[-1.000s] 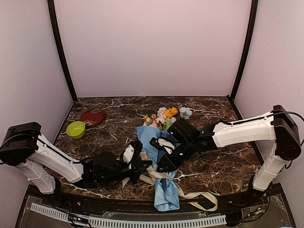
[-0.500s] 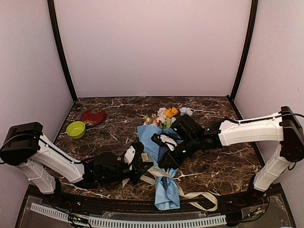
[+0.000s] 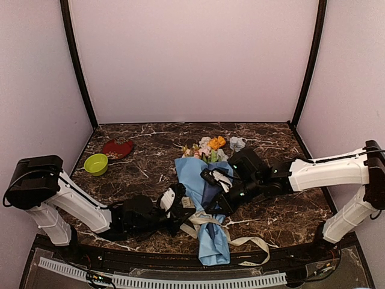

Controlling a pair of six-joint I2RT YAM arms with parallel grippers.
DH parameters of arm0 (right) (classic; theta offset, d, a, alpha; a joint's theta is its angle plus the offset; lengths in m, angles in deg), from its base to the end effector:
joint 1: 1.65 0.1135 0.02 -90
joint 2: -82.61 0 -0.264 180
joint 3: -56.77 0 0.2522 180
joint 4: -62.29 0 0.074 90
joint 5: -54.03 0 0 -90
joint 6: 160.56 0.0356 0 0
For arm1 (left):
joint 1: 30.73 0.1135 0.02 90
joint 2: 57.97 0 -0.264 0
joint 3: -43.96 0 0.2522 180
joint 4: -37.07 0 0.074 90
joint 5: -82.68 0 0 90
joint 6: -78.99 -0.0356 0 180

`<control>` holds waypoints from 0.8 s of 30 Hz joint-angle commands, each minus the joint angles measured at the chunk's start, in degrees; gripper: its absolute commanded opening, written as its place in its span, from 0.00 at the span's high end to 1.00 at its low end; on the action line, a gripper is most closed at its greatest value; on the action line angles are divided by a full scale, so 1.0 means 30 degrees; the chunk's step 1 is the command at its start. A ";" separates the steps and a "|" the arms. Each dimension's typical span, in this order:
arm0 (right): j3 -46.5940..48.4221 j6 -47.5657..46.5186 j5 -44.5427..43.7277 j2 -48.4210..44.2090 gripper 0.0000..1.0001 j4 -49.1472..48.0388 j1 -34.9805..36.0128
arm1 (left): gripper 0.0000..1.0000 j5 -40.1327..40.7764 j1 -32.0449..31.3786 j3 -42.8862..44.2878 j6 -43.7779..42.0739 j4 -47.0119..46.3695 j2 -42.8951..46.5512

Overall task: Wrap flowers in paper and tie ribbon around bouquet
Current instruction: Cross the half-tied ribbon over the folded bouquet.

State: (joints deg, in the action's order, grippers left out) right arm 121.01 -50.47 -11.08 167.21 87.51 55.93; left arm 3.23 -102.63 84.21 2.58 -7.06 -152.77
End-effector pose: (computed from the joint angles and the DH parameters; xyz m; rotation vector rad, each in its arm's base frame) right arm 0.1514 0.2663 0.2127 -1.0490 2.3679 1.1038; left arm 0.0980 -0.2789 0.1514 0.7719 1.6737 -0.9142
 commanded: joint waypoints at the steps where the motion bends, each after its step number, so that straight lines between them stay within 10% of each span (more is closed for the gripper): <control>1: -0.1376 0.0889 0.1243 -0.1197 1.00 -0.2591 -0.0222 | 1.00 0.0746 0.0078 -0.0437 0.0239 -0.0936 0.0030; 24: 0.1288 -0.2449 0.0750 0.0920 0.69 0.0959 -0.0371 | 1.00 -0.0615 0.0060 -0.0191 0.0419 -0.1036 -0.0740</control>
State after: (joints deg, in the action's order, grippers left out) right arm 121.78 -55.14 -8.75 166.42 89.63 54.29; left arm 1.50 -102.57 84.88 3.19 -7.97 -156.58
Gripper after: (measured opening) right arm 0.307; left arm 0.004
